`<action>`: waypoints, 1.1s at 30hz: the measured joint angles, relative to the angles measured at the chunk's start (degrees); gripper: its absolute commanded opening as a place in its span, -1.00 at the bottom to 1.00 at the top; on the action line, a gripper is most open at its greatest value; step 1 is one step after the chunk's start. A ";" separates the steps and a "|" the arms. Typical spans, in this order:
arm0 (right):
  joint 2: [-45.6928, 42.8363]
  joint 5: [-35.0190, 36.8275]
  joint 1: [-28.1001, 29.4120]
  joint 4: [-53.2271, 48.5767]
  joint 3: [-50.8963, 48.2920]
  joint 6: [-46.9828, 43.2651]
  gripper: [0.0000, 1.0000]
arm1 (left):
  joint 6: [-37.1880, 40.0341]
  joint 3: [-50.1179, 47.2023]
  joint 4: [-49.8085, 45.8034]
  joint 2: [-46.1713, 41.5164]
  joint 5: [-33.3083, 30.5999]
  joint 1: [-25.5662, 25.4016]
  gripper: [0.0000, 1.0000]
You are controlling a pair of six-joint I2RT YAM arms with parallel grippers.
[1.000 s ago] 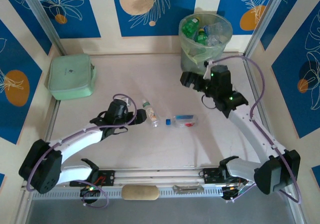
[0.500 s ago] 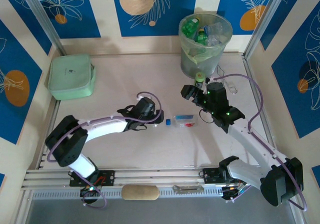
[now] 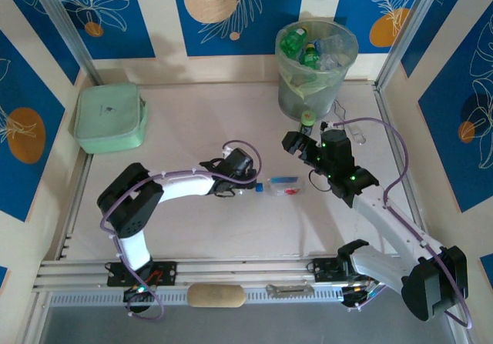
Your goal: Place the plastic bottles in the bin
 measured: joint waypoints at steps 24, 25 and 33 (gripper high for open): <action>6.93 -11.08 -2.71 4.48 0.63 1.33 1.00 | 11.21 -6.88 6.08 -12.35 -2.19 0.44 0.03; 7.76 -12.11 -2.54 4.74 1.14 1.49 0.99 | 12.26 -7.56 7.45 -14.36 -1.66 0.57 0.04; 16.02 -20.79 1.84 8.68 9.46 1.70 0.85 | 17.40 -11.30 17.59 -24.76 4.76 1.60 0.03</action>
